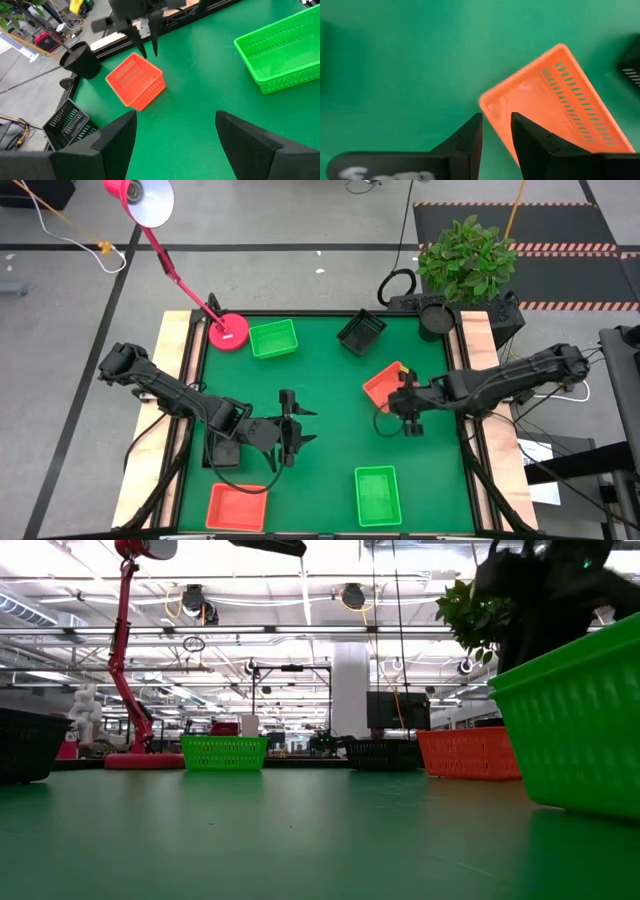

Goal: Stack baskets by color
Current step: Stack the top orange bin on the bottom orange bin

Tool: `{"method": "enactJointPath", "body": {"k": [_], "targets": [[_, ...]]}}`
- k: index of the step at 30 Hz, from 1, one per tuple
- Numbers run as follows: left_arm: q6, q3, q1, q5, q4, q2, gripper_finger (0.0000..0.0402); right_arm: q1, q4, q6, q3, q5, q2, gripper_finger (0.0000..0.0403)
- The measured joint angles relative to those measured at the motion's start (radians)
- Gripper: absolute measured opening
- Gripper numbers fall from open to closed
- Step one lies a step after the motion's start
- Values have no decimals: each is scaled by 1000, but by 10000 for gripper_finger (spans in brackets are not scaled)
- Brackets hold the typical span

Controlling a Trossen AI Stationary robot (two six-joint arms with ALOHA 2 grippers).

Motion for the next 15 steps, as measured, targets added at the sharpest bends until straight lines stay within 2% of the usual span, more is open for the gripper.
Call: {"method": "enactJointPath", "body": {"k": [7, 15], "targets": [[-6, 0, 0, 0, 0, 0, 271, -88, 6, -117, -60, -75, 57, 98], [-6, 0, 0, 0, 0, 0, 271, -98, 36, -189, -94, -67, 68, 98]]}}
